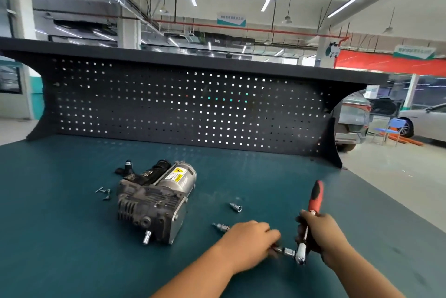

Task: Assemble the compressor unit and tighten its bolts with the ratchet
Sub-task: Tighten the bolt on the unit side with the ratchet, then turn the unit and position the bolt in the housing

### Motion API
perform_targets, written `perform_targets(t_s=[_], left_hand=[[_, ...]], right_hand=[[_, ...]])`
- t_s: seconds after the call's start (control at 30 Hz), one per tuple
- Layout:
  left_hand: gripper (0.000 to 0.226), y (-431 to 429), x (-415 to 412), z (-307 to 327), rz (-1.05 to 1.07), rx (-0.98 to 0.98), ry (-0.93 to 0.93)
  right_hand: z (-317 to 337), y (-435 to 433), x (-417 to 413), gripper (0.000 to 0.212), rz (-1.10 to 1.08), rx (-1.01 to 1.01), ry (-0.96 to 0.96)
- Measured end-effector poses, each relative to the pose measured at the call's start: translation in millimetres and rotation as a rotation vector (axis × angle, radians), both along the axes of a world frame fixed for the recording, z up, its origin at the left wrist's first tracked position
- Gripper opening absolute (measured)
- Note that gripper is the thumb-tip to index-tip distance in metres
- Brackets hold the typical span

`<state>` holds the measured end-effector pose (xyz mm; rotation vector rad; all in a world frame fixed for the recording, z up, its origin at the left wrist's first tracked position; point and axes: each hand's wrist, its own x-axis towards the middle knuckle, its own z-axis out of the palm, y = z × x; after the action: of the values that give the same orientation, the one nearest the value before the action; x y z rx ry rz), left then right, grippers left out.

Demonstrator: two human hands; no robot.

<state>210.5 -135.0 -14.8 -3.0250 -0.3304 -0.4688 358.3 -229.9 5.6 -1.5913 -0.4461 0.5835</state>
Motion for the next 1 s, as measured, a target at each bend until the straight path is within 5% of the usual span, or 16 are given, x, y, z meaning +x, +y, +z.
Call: perform_targets(t_s=[0.17, 0.3, 0.4, 0.47, 0.63, 0.8, 1.0], left_hand=[[0.026, 14.9, -16.3, -3.1, 0.086, 0.015, 0.026], [0.027, 22.0, -38.0, 2.1, 0.12, 0.068, -0.012], [0.023, 25.8, -69.3, 13.0, 0.026, 0.156, -0.26], [0.02, 34.7, -94.5, 21.9, 0.005, 0.211, -0.535], [0.012, 95.7, -164.0, 41.2, 0.437, 0.086, -0.928], [0.027, 174.1, -211.8, 19.6, 1.038, -0.373, -0.644], [0.039, 207.8, -225.4, -8.9, 1.172, -0.467, -0.425]], right_hand=[[-15.1, 17.9, -7.6, 0.009, 0.026, -0.092, -0.119], [-22.7, 21.9, -15.5, 0.022, 0.019, -0.295, -0.421], [-25.2, 23.3, -19.1, 0.032, -0.023, -0.403, -0.6], [-25.2, 26.5, -17.7, 0.02, -0.023, -0.475, -0.705], [-26.6, 31.8, -17.8, 0.017, -0.06, -0.477, -0.684], [-27.3, 35.0, -24.5, 0.011, -0.113, -0.396, -0.671], [-26.8, 34.2, -27.1, 0.013, -0.089, -0.348, -0.727]])
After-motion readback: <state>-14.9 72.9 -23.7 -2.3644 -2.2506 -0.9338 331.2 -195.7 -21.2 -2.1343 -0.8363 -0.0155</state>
